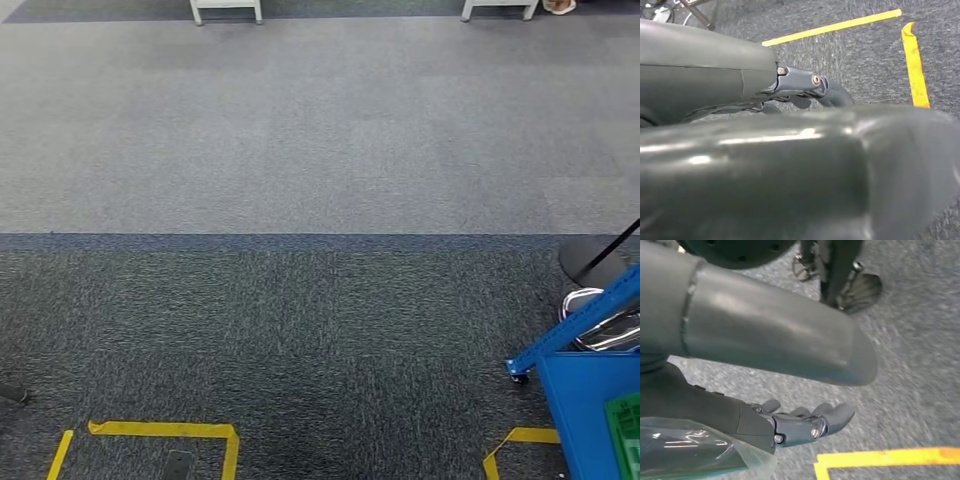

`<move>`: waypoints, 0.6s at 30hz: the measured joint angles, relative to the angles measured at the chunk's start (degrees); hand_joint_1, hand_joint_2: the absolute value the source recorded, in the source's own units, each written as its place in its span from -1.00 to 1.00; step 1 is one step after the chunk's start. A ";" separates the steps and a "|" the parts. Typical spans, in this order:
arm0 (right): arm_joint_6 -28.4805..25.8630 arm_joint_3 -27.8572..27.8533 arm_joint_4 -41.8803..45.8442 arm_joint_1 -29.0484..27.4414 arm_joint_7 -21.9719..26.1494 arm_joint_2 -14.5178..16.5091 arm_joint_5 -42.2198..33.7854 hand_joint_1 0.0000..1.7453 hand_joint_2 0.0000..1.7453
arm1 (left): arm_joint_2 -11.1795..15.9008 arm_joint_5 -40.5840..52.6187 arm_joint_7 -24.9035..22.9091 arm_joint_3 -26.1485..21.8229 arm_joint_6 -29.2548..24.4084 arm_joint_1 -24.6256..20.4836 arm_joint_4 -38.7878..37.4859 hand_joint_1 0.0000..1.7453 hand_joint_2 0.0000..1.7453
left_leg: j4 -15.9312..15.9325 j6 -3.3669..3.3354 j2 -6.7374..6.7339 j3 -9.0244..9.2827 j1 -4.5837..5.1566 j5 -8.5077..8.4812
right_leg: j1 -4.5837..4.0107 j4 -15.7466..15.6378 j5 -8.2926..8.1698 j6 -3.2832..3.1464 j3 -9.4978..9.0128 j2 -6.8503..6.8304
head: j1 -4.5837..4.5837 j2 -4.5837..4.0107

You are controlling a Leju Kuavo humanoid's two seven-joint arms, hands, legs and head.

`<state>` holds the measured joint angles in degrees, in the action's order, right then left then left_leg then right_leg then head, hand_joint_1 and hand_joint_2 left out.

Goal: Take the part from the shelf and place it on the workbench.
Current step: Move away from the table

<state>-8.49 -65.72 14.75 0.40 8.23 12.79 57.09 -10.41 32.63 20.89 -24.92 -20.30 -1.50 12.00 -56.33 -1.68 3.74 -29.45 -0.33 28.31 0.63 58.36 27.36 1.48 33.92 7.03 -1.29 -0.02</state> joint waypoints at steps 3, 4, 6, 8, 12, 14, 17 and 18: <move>-0.46 0.21 -0.16 0.20 0.63 -0.08 -0.55 -1.00 -1.00 | -0.43 -0.64 -1.63 -0.35 0.30 0.10 -0.02 -1.00 -1.00 | 1.00 0.09 -2.96 0.39 -0.21 -0.41 | -0.27 7.89 4.76 0.80 3.88 -5.48 | 0.40 0.00; -0.50 0.25 -0.17 0.32 0.83 -0.11 -0.54 -1.00 -1.00 | -0.51 -0.33 -2.38 -0.41 0.11 0.24 -0.03 -1.00 -1.00 | 0.98 0.12 -4.05 0.38 -0.21 -0.37 | -0.16 11.55 6.43 1.10 5.61 -6.17 | 0.43 0.00; -0.56 0.45 -0.21 0.29 1.00 -0.26 -0.30 -1.00 -1.00 | -0.54 0.34 -3.57 -0.44 -0.34 0.38 -0.07 -1.00 -1.00 | 0.92 0.31 -6.04 0.43 -0.29 -0.19 | 0.23 14.81 7.06 1.67 6.99 -6.76 | 0.41 0.00; -0.61 0.70 -0.27 0.11 0.81 -0.44 0.27 -1.00 -1.00 | -0.54 0.06 -3.75 -0.56 -0.54 0.30 -0.09 -1.00 -1.00 | 0.73 0.80 -7.57 0.66 -0.52 0.16 | 0.65 9.50 3.78 2.15 3.90 -7.77 | 0.41 0.00; -0.81 1.70 -0.56 0.23 -0.42 -0.53 2.35 -1.00 -1.00 | -0.39 -0.98 -2.62 -1.19 -0.79 0.21 -0.09 -1.00 -1.00 | -0.29 2.27 -9.55 1.02 -0.29 1.20 | 0.37 -0.39 1.08 1.22 -1.74 -10.69 | 0.45 0.00; -0.92 2.05 -0.75 0.13 -0.69 -0.55 2.71 -1.00 -1.00 | -0.34 -1.31 -2.38 -1.42 -0.85 0.14 -0.09 -1.00 -1.00 | -0.34 2.59 -10.15 1.26 -0.31 1.35 | 0.34 -0.22 1.02 0.16 -1.64 -9.59 | 0.39 0.00; -0.93 2.46 -0.92 0.04 -0.52 -0.54 3.12 -1.00 -1.00 | -0.36 -1.56 -2.32 -1.81 -0.88 0.15 -0.09 -1.00 -1.00 | -4.25 3.11 -7.07 -0.06 -0.68 4.49 | 0.46 -0.28 0.83 -0.92 -1.55 -8.00 | 0.19 0.00; -0.90 2.57 -0.94 0.09 -0.19 -0.54 3.13 -1.00 -1.00 | -0.37 -1.52 -2.38 -1.90 -0.89 0.23 -0.09 -1.00 -1.00 | -8.06 3.15 -5.55 -1.69 -0.72 6.60 | 0.42 -0.27 0.76 -1.19 -1.50 -7.34 | 0.10 0.00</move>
<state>-9.39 -63.15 13.81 0.50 8.04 12.25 60.22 -10.78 31.11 18.51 -26.82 -21.19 -1.27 11.91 -64.38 1.47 -1.81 -31.15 -1.05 34.91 1.05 58.09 28.12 0.29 32.43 -0.32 -1.19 -0.02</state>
